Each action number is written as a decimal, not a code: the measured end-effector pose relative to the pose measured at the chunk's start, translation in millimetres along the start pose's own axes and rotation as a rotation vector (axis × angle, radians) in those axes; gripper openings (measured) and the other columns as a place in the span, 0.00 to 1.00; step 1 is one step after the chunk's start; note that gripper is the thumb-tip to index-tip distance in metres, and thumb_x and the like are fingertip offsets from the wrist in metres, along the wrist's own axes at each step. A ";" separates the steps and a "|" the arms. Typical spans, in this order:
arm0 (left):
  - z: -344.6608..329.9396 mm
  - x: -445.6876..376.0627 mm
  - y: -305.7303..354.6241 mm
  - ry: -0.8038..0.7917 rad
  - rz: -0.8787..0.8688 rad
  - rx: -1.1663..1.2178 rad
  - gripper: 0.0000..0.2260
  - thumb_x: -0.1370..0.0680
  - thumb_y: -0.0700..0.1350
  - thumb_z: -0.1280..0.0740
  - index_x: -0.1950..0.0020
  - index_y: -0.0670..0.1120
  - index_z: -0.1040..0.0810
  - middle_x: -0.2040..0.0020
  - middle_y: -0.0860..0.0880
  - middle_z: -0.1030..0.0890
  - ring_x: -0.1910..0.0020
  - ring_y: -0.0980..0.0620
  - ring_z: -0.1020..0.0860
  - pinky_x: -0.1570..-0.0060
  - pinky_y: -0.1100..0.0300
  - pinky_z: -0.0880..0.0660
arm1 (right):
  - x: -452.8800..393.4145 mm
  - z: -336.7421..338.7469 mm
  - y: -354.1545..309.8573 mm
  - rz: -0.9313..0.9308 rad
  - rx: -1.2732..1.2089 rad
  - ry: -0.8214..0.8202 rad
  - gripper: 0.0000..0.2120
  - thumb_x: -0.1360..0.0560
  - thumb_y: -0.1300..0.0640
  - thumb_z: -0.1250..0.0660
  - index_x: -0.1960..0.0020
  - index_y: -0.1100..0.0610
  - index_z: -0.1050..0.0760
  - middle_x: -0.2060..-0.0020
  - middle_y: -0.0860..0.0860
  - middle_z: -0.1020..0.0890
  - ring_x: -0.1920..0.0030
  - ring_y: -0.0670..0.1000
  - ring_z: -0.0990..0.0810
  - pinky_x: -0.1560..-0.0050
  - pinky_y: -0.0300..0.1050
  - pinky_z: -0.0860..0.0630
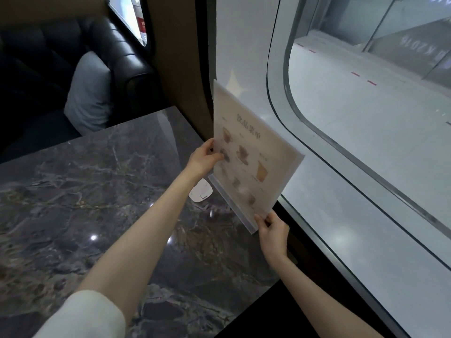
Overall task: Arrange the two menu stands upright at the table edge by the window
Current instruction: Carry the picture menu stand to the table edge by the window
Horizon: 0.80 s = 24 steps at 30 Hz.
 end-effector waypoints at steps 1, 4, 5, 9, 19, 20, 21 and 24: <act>-0.1 -0.7 -0.3 0.002 -0.006 0.002 0.21 0.24 0.41 0.35 0.31 0.50 0.31 0.35 0.51 0.25 0.38 0.51 0.26 0.33 0.52 0.31 | -0.8 0.3 1.3 -0.009 0.010 -0.004 0.10 0.25 0.64 0.35 0.44 0.61 0.22 0.59 0.49 0.20 0.63 0.38 0.25 0.53 0.40 0.23; 0.2 -0.4 -1.1 0.014 -0.020 -0.013 0.22 0.24 0.42 0.35 0.30 0.49 0.32 0.33 0.50 0.26 0.37 0.51 0.27 0.35 0.54 0.31 | -4.0 0.2 4.6 -0.007 0.052 -0.032 0.10 0.24 0.63 0.35 0.44 0.61 0.22 0.60 0.50 0.20 0.62 0.45 0.24 0.57 0.41 0.26; -0.3 -0.9 -2.2 0.018 -0.024 -0.017 0.23 0.24 0.43 0.34 0.30 0.49 0.33 0.32 0.50 0.27 0.36 0.51 0.28 0.35 0.55 0.32 | -4.4 0.1 5.1 0.002 0.085 -0.041 0.09 0.24 0.62 0.35 0.45 0.62 0.22 0.61 0.51 0.20 0.63 0.47 0.24 0.59 0.41 0.27; -0.8 -0.7 -10.4 0.012 -0.013 -0.083 0.26 0.25 0.45 0.35 0.28 0.51 0.35 0.30 0.52 0.28 0.33 0.50 0.29 0.35 0.54 0.32 | -4.6 -0.6 8.2 0.011 0.179 -0.073 0.09 0.23 0.59 0.36 0.47 0.64 0.23 0.60 0.55 0.19 0.62 0.50 0.24 0.61 0.42 0.29; 7.9 28.4 -47.5 -0.048 0.083 -0.404 0.16 0.23 0.43 0.37 0.36 0.41 0.25 0.37 0.42 0.22 0.37 0.44 0.26 0.39 0.56 0.31 | 6.3 7.2 18.5 -0.144 0.426 -0.133 0.17 0.25 0.46 0.37 0.60 0.60 0.26 0.63 0.58 0.18 0.60 0.59 0.19 0.62 0.48 0.24; 10.0 34.7 -50.7 -0.045 0.076 -0.423 0.14 0.23 0.42 0.37 0.39 0.41 0.23 0.39 0.41 0.21 0.38 0.44 0.25 0.40 0.56 0.30 | 9.6 4.8 17.5 -0.148 0.424 -0.154 0.16 0.25 0.47 0.38 0.60 0.61 0.25 0.64 0.56 0.18 0.61 0.58 0.20 0.61 0.49 0.23; 12.4 40.4 -54.7 -0.044 0.064 -0.449 0.13 0.23 0.42 0.37 0.41 0.40 0.21 0.41 0.41 0.20 0.39 0.43 0.24 0.42 0.55 0.29 | 13.2 1.3 15.1 -0.147 0.425 -0.179 0.15 0.25 0.48 0.38 0.59 0.60 0.24 0.64 0.55 0.19 0.62 0.56 0.20 0.61 0.49 0.23; 24.9 59.6 -72.6 -0.045 0.050 -0.567 0.12 0.23 0.43 0.38 0.46 0.40 0.19 0.44 0.40 0.18 0.43 0.41 0.23 0.46 0.53 0.27 | 21.1 -16.1 5.4 -0.113 0.473 -0.252 0.13 0.25 0.49 0.38 0.60 0.58 0.24 0.64 0.53 0.19 0.61 0.55 0.19 0.59 0.51 0.21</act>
Point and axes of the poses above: each hand's wrist, its own x-axis away from the middle knuckle, its own z-axis out of the back of the hand, y = z × x, the point moved 5 cm from there along -x, towards the middle knuckle
